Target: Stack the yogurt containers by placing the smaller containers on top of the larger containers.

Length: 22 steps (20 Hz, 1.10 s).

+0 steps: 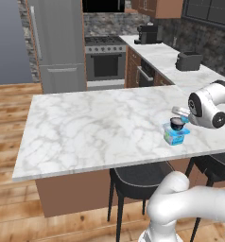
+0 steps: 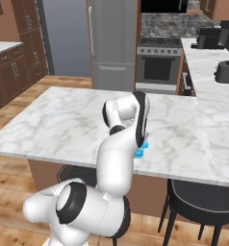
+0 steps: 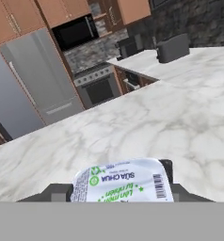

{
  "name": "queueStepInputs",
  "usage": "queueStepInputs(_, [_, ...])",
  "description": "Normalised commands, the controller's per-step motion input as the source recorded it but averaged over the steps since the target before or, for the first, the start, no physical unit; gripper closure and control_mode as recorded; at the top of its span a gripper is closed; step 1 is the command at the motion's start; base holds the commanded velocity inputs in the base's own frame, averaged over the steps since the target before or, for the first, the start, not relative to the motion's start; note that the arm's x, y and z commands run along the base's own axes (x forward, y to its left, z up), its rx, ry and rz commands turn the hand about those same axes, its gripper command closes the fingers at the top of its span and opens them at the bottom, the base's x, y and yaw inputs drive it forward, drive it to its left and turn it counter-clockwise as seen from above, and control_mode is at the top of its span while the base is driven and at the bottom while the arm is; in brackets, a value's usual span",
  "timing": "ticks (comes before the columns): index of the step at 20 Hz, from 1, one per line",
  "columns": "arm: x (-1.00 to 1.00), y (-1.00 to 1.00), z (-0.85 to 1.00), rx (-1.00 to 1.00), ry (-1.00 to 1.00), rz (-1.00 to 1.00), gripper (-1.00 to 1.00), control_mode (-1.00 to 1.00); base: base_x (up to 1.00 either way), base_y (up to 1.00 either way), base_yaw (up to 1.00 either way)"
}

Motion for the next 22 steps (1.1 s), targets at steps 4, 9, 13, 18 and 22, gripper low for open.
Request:
queueStepInputs(4, [0.0, -0.39, 0.22, 0.0, 0.19, 0.0, 1.0, -1.0, 0.0, 0.0, 0.0])
queueStepInputs(9, [0.02, -0.31, 0.21, 0.0, 0.15, 0.0, 1.0, -1.0, 0.0, 0.0, 0.0])
queueStepInputs(13, [0.16, -0.13, 0.17, 0.01, 0.08, 0.0, 1.0, -1.0, 0.0, 0.0, 0.0])
queueStepInputs(18, [0.17, -0.03, 0.18, 0.0, 0.1, 0.01, 1.0, -1.0, 0.0, 0.0, 0.0])
queueStepInputs(22, [0.09, -0.12, 0.11, 0.0, 0.08, 0.0, 1.0, -1.0, 0.0, 0.0, 0.0])
